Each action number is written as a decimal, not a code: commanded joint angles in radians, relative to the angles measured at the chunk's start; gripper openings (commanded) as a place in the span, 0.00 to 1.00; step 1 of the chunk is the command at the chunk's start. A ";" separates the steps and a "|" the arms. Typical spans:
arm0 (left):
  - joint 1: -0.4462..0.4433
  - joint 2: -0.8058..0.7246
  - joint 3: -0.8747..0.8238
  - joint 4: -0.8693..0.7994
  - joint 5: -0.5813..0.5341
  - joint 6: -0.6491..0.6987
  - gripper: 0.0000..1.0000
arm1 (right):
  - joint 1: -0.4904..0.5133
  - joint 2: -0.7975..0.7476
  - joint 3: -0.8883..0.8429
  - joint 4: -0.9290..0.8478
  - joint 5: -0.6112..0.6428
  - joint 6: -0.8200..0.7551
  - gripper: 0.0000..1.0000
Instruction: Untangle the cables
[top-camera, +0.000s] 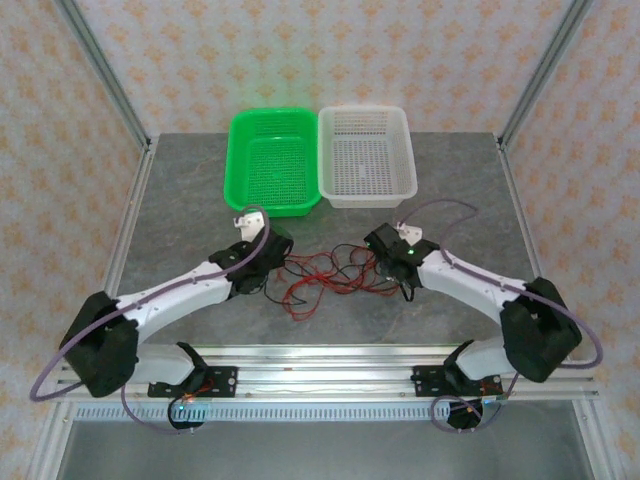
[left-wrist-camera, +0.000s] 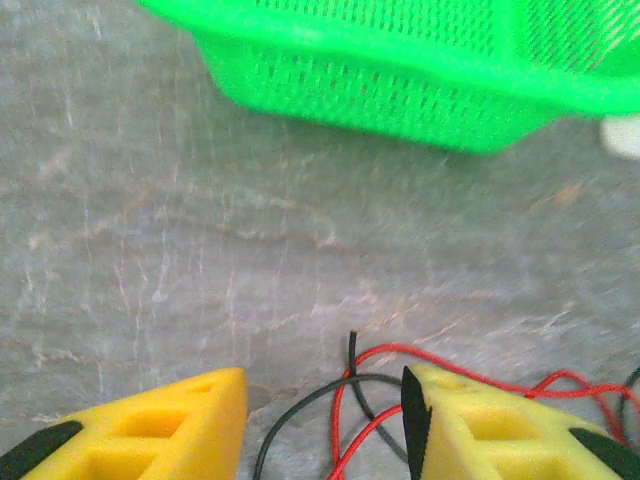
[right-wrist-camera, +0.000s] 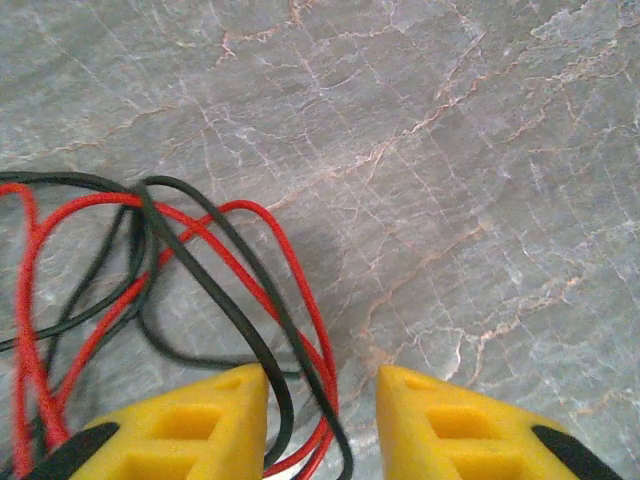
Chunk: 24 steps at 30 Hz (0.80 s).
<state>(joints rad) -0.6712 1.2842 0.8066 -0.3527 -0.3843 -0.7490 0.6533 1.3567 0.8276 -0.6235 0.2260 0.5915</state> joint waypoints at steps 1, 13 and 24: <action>0.007 -0.052 0.044 -0.112 -0.058 0.036 0.48 | -0.004 -0.075 0.062 -0.075 -0.040 -0.021 0.34; 0.007 -0.119 0.054 -0.092 0.027 0.059 0.48 | 0.011 -0.071 0.108 0.040 -0.226 -0.009 0.32; 0.006 -0.120 0.006 -0.041 0.057 0.059 0.48 | 0.019 0.139 0.119 0.126 -0.207 -0.014 0.25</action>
<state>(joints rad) -0.6712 1.1748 0.8352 -0.4122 -0.3367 -0.7052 0.6670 1.4673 0.9188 -0.5243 -0.0082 0.5781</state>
